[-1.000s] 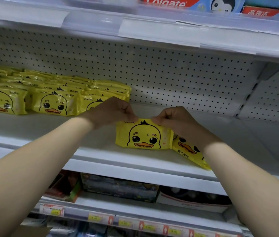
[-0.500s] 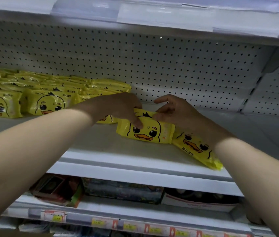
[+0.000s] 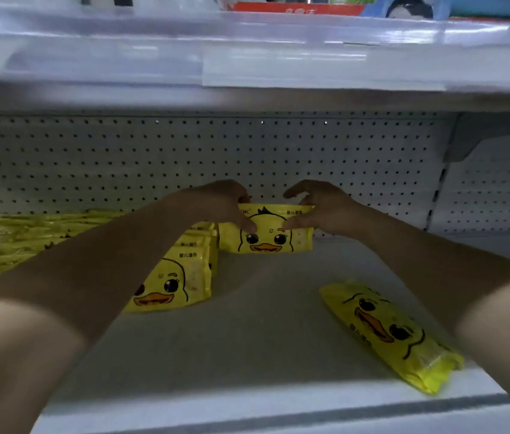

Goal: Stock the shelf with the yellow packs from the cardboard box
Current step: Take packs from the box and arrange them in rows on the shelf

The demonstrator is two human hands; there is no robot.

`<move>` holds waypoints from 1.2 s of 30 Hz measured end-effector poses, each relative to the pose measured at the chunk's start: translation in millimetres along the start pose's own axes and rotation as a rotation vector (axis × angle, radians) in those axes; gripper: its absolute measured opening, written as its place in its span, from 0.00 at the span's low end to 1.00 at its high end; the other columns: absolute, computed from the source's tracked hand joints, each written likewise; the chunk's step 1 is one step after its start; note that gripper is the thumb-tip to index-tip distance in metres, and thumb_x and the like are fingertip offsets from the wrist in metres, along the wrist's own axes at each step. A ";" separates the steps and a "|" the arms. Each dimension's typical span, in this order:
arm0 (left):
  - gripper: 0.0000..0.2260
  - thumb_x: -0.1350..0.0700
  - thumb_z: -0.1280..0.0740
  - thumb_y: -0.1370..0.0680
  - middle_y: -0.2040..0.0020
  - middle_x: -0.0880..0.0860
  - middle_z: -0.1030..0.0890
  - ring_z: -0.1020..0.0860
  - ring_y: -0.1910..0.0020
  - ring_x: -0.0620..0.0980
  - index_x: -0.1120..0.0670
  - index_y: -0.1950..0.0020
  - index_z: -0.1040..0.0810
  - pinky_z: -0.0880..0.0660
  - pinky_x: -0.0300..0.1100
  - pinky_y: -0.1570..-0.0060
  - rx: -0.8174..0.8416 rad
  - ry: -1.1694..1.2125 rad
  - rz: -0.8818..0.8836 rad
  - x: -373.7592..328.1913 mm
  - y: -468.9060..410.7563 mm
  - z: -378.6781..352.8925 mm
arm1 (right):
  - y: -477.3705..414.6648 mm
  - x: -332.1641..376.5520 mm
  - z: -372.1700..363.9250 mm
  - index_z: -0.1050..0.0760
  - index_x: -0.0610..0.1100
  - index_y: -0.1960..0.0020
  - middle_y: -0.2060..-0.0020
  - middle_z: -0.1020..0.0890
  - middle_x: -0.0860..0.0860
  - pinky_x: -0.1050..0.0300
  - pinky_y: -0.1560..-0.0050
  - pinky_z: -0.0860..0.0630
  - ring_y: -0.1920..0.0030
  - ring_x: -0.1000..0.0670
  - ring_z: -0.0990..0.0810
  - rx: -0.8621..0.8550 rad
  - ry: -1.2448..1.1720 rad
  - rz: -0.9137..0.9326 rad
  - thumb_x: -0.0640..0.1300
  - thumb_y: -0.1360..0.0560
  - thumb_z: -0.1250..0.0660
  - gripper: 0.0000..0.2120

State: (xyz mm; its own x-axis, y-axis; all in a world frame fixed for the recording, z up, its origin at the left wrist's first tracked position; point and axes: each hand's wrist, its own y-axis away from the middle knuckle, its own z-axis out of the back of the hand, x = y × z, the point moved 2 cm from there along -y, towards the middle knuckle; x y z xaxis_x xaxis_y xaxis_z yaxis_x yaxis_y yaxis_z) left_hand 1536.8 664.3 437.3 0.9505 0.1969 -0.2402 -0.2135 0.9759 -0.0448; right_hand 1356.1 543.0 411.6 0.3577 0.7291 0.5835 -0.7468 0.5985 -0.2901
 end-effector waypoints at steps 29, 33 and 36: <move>0.31 0.36 0.27 0.31 0.35 0.55 0.25 0.33 0.31 0.58 0.53 0.35 0.25 0.32 0.53 0.34 -0.226 -0.655 0.157 31.6 -63.6 -33.3 | -62.1 -36.1 -64.0 0.32 0.38 0.38 0.46 0.24 0.43 0.56 0.58 0.34 0.48 0.45 0.25 -0.276 0.215 -0.106 0.50 0.38 0.17 0.37; 0.35 0.38 0.27 0.30 0.33 0.56 0.28 0.34 0.32 0.58 0.54 0.30 0.31 0.33 0.52 0.35 -0.247 -0.564 0.159 14.2 -49.7 -26.0 | -40.9 -30.3 -39.3 0.34 0.43 0.30 0.38 0.27 0.43 0.51 0.46 0.25 0.40 0.43 0.25 -0.283 0.253 -0.120 0.54 0.34 0.20 0.40; 0.27 0.39 0.27 0.30 0.41 0.54 0.24 0.28 0.40 0.56 0.53 0.38 0.26 0.28 0.47 0.45 -0.249 -0.249 -0.079 -22.8 -37.2 -23.0 | -17.4 -26.9 0.0 0.34 0.45 0.28 0.33 0.27 0.44 0.55 0.38 0.28 0.35 0.46 0.27 -0.232 0.293 -0.179 0.60 0.32 0.23 0.40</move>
State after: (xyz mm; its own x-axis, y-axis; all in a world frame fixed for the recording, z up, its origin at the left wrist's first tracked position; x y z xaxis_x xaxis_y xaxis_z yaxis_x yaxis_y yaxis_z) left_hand 1517.9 621.3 422.2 0.9855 0.1690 0.0151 -0.1570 0.9421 -0.2962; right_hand 1359.4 513.0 400.9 0.6400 0.6505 0.4089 -0.5240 0.7588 -0.3870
